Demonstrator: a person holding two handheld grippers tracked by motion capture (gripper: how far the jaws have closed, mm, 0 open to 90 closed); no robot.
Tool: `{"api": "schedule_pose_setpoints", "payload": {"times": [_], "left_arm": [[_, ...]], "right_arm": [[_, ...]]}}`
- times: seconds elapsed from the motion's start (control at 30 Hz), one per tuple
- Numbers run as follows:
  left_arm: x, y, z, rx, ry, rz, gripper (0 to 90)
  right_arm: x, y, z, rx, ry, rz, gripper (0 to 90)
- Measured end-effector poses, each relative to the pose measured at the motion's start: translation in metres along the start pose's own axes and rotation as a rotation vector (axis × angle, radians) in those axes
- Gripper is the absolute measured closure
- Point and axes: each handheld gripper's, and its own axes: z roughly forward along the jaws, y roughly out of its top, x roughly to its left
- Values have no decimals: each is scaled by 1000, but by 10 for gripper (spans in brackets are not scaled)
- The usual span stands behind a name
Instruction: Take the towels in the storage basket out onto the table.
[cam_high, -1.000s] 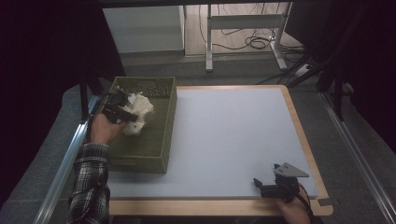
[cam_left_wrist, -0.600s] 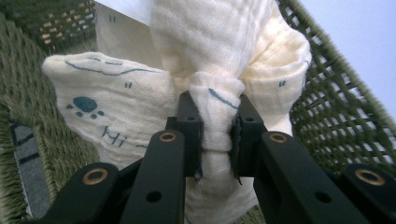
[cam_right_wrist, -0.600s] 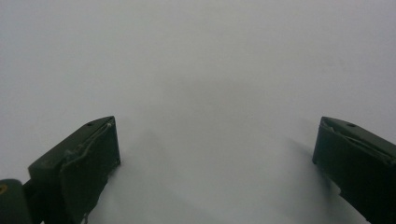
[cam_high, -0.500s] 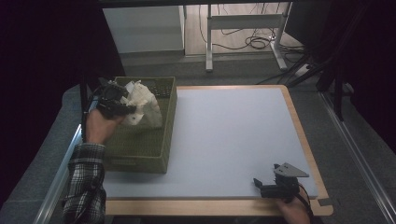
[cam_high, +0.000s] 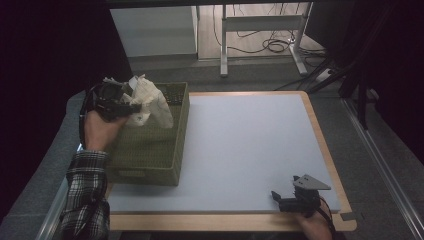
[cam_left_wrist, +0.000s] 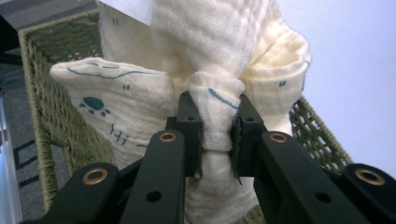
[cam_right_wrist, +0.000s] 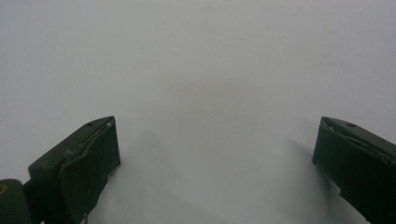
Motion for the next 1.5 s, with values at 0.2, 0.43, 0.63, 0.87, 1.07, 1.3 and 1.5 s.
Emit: {"api": "schedule_pose_setpoints", "payload": {"times": [0.2, 0.43, 0.63, 0.87, 1.07, 1.3, 1.5], "left_arm": [[0, 3, -10, -46, -4, -14, 774], [-4, 10, -26, -104, -22, -18, 774], [-15, 21, -33, -131, -43, 2, 774], [-35, 36, -30, -144, -75, 35, 773], [-52, 46, -22, -146, -98, 67, 773], [-74, 56, -7, -144, -137, 94, 772], [-93, 61, 5, -136, -166, 128, 772]], "right_arm": [[0, 0, 0, 0, 0, 0, 5], [0, 0, 0, 0, 0, 1, 4], [0, 0, 0, -1, 0, 0, 5], [0, 0, 0, -1, 0, 0, 5], [0, 0, 0, 0, 2, 2, 5], [0, 0, 0, 0, 2, 2, 5], [0, 0, 0, 0, 2, 1, 5]]}}
